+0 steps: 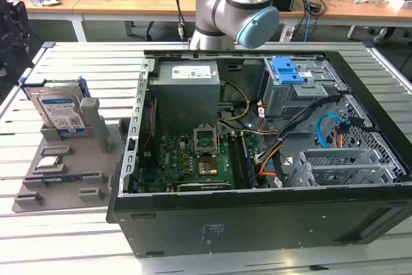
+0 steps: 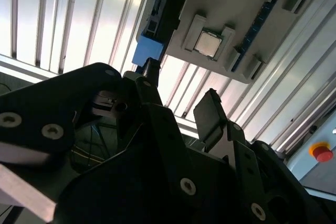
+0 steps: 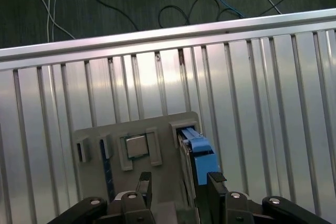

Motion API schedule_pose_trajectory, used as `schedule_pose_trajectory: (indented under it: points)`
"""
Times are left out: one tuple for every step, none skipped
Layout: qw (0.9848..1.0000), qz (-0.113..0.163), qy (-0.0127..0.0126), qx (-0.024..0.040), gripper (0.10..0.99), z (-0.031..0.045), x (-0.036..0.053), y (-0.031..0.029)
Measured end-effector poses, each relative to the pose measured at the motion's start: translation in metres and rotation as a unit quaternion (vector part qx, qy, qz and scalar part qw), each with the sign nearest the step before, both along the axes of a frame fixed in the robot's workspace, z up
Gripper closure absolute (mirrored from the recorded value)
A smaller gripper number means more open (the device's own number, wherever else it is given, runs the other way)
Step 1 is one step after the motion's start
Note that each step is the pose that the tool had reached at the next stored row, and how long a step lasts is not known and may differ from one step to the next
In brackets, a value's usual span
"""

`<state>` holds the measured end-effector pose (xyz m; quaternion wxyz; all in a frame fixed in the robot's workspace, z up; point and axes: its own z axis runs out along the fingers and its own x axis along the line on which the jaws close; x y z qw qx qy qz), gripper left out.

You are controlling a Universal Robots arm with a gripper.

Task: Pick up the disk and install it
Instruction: 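Pick up the disk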

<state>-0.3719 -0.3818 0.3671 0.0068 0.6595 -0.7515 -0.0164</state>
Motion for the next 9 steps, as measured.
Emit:
schedule_pose_trajectory:
  points:
    - [1.0,0.0,0.0,0.0,0.545,-0.0003,0.0013,0.0005]
    - [1.0,0.0,0.0,0.0,0.545,-0.0006,0.0023,0.001]
    - [1.0,0.0,0.0,-0.0001,0.545,-0.0012,0.0039,0.0016]
    - [1.0,0.0,0.0,-0.0001,0.545,-0.0017,0.0046,0.0018]
    - [1.0,0.0,0.0,-0.0001,0.545,-0.002,0.005,0.0019]
    - [1.0,0.0,0.0,0.0,0.545,-0.0022,0.0051,0.0019]
    - [1.0,0.0,0.0001,-0.0001,0.545,-0.0022,0.0051,0.0019]
    - [1.0,0.0,0.0001,-0.0001,0.545,-0.0024,0.0051,0.0019]
    - [1.0,0.0,0.0,-0.0001,0.545,-0.0027,0.0052,0.0019]
